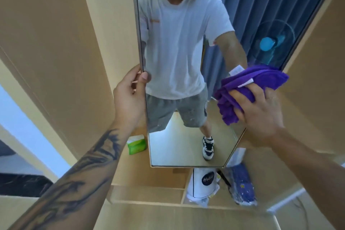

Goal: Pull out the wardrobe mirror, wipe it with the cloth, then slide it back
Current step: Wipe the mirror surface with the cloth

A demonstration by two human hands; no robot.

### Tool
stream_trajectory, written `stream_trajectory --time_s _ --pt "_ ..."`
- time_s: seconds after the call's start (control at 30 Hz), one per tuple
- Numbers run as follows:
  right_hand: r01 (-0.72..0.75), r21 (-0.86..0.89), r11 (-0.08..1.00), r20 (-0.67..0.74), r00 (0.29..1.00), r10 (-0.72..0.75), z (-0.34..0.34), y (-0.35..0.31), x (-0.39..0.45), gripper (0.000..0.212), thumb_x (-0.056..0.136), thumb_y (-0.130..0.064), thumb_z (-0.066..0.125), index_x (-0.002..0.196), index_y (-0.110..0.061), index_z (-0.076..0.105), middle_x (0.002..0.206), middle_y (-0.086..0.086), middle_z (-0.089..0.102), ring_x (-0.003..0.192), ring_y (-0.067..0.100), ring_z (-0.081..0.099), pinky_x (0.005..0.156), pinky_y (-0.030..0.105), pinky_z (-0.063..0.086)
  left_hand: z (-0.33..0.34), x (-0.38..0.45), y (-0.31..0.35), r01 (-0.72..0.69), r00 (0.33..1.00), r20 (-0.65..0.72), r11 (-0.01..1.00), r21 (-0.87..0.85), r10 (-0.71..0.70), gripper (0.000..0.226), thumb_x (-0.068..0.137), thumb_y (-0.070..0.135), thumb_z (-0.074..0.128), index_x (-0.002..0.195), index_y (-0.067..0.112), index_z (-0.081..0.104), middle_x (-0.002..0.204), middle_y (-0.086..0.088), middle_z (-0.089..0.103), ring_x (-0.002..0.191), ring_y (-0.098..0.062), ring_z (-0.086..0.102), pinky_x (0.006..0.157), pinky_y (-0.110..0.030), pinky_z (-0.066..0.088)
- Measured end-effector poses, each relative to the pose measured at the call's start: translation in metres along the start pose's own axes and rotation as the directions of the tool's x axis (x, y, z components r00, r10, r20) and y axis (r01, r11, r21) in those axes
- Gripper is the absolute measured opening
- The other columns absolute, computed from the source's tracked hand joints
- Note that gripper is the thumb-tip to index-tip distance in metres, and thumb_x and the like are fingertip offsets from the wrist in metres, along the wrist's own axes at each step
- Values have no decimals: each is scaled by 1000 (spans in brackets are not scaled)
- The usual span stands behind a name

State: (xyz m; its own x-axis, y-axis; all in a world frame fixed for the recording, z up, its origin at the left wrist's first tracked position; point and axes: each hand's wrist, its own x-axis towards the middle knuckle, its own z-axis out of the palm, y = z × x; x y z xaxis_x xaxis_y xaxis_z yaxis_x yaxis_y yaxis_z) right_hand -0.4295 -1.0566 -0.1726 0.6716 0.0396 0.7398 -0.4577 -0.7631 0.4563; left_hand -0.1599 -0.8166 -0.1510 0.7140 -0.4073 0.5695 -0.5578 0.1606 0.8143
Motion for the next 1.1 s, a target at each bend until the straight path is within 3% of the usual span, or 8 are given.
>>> stream_trajectory --time_s 0.17,0.33,0.47,0.6,0.77,0.83,0.97,1.1 --pt "-144 40 989 -92 985 148 -5 -3 5 36 94 -26 56 126 -10 59 130 22 41 111 34 43 84 53 41 6 1 2 -43 999 -28 999 1 43 29 110 24 52 103 48 68 94 20 75 91 -9 70 88 -40 57" --pt "-345 139 928 -78 930 358 6 -65 35 39 91 -30 56 126 -12 58 133 18 36 102 39 45 89 53 47 5 1 -3 -42 999 -2 999 1 42 20 110 25 52 102 32 68 89 10 71 79 -11 61 74 -35 50" --pt "-241 144 960 -34 968 249 -3 -128 87 41 89 -29 66 129 -18 62 134 18 51 92 44 62 81 52 54 5 3 -4 -6 1000 0 1000 6 6 19 110 29 54 114 23 71 96 -7 74 82 -22 64 78 -40 55" --pt "-165 207 964 95 984 148 -18 -157 119 57 77 -37 69 133 -22 69 135 13 65 95 38 60 83 48 50 3 6 -6 16 1000 21 996 -86 -14 17 106 36 58 113 38 73 99 -12 75 86 -27 66 85 -56 56" --pt "102 203 974 130 983 -130 -21 -124 95 55 82 -36 60 136 -24 66 140 6 63 100 32 60 84 44 47 4 5 -7 44 999 -13 993 -108 -46 16 99 49 62 102 59 74 87 12 72 78 -11 61 77 -38 53" --pt "169 135 976 272 941 -201 -17 -98 74 57 86 -35 58 142 -26 57 143 6 58 108 32 58 89 46 50 4 4 -12 60 998 -12 993 -100 -62 17 100 52 60 98 58 75 85 17 73 73 -8 60 72 -33 50" --pt "138 40 990 611 780 -133 -13 -49 19 69 97 -43 32 161 -26 14 167 7 28 144 39 38 114 56 32 3 0 -22 75 997 13 994 -83 -74 21 104 46 58 104 60 73 94 24 75 85 -1 65 76 -34 52" --pt "1 -36 999 485 874 16 -24 -23 -10 62 92 -31 70 150 -20 51 146 17 54 111 44 60 96 54 49 3 -9 -35 104 993 57 991 -90 -99 19 106 46 57 109 55 73 105 17 78 103 -8 71 88 -41 56"
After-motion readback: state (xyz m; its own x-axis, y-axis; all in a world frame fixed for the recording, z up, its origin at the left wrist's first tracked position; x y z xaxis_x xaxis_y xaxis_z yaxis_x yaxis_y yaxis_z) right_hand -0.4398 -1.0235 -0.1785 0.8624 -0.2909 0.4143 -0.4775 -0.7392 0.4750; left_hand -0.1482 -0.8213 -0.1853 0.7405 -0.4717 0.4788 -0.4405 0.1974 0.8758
